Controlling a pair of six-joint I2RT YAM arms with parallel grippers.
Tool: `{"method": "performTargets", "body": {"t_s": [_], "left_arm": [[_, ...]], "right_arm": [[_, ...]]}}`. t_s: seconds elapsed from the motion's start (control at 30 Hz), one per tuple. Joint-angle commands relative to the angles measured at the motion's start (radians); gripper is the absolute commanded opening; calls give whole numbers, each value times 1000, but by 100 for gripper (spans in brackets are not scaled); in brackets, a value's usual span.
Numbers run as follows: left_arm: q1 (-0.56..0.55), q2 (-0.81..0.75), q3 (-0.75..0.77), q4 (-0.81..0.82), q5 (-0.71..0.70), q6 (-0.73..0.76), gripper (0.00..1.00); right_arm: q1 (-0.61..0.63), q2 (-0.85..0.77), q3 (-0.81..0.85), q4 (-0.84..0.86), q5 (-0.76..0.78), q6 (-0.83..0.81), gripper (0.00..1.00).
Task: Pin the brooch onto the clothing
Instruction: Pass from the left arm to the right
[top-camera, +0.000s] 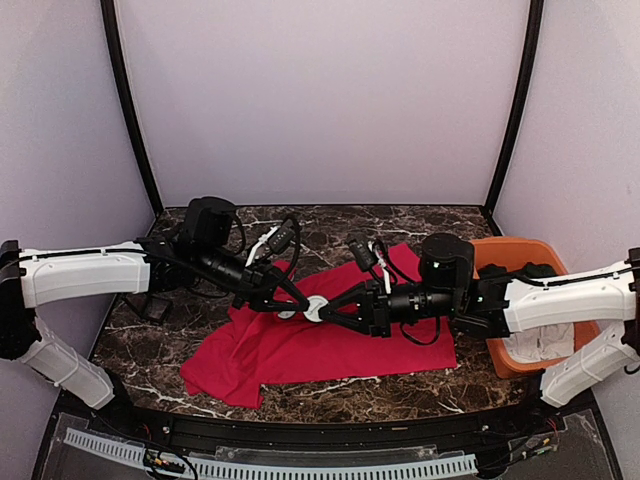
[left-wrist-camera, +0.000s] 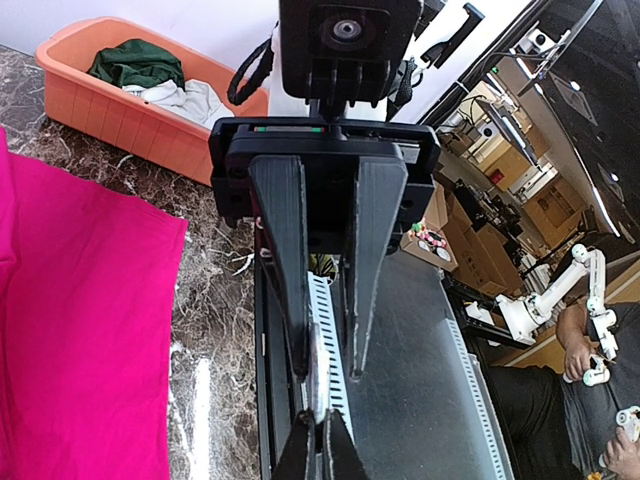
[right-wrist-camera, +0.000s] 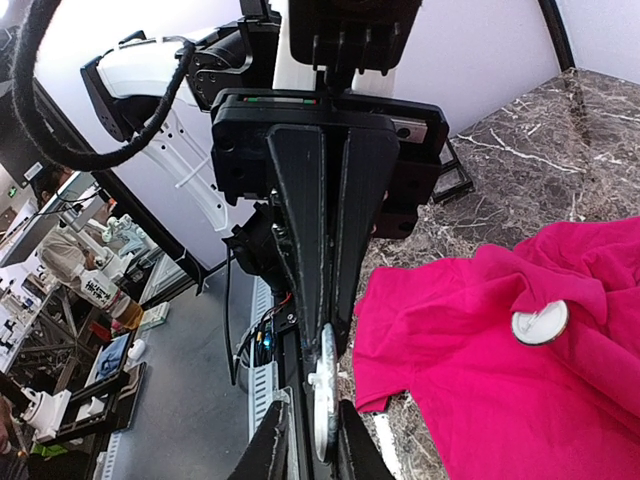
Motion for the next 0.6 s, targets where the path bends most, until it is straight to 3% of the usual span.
{"method": "performTargets", "body": {"t_s": [0.0, 0.23, 0.4, 0.57], "left_arm": [[-1, -23, 19, -14, -1, 13, 1], [0, -21, 20, -12, 5, 13, 1], [-1, -18, 24, -17, 11, 15, 1], [0, -19, 22, -23, 7, 18, 1]], "right_arm": [[-7, 18, 12, 15, -19, -4, 15], [-8, 13, 5, 21, -12, -9, 11], [-23, 2, 2, 26, -10, 9, 17], [-33, 0, -4, 42, -28, 15, 16]]}}
